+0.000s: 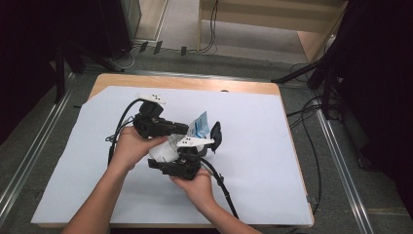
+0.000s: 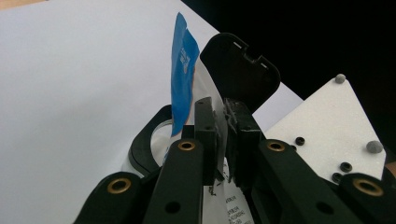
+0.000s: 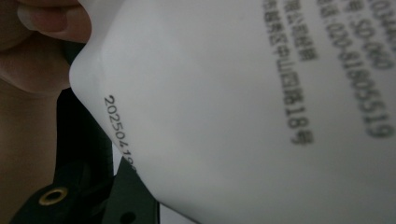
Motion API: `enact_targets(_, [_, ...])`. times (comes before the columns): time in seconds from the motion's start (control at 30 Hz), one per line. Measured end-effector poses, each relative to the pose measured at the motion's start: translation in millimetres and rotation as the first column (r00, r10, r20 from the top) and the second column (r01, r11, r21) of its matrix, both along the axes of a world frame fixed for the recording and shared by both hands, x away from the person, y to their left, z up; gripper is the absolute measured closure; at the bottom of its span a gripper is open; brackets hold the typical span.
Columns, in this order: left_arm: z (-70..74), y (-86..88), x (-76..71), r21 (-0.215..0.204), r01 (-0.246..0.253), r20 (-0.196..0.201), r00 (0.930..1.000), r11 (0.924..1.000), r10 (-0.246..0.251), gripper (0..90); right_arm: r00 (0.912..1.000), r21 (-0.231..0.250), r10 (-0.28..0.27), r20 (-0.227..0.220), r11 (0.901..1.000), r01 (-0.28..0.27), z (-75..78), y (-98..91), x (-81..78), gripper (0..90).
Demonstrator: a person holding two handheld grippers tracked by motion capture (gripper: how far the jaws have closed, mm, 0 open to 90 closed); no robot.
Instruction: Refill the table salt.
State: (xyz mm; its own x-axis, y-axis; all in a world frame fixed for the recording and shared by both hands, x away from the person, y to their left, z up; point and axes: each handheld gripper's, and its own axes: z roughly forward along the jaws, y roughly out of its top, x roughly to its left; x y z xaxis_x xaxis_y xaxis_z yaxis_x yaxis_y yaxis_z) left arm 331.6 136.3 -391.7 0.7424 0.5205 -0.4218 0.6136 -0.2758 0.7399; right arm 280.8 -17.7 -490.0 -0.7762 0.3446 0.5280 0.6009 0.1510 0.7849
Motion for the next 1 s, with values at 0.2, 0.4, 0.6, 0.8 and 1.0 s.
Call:
enact_targets(0.2, [-0.9,0.2,0.7,0.000,0.001,-0.001,1.0000,1.0000,-0.001,85.3,1.0000,-0.006,0.000,0.000,1.0000,0.000,-0.2,-0.1,0.1,59.9])
enact_targets(0.4, [-1.0,0.0,0.7,0.003,0.001,0.000,1.0000,1.0000,-0.001,85.3,1.0000,-0.007,-0.003,0.001,1.0000,0.003,-0.5,0.4,-0.1,59.4])
enact_targets(0.6, [-0.7,-0.4,0.3,0.001,0.000,0.000,1.0000,1.0000,0.000,85.3,1.0000,-0.003,-0.005,0.000,1.0000,0.005,-0.8,0.8,-0.2,59.0])
enact_targets(0.8, [0.6,0.3,-1.1,0.001,-0.006,0.000,1.0000,1.0000,0.006,85.2,1.0000,0.003,0.000,0.000,1.0000,0.000,-0.5,1.2,-0.6,59.8])
enact_targets(1.0, [1.4,0.8,-1.6,-0.004,-0.014,0.002,0.9999,0.9999,0.014,85.2,1.0000,0.005,0.008,-0.002,1.0000,-0.008,0.5,0.8,0.1,60.1])
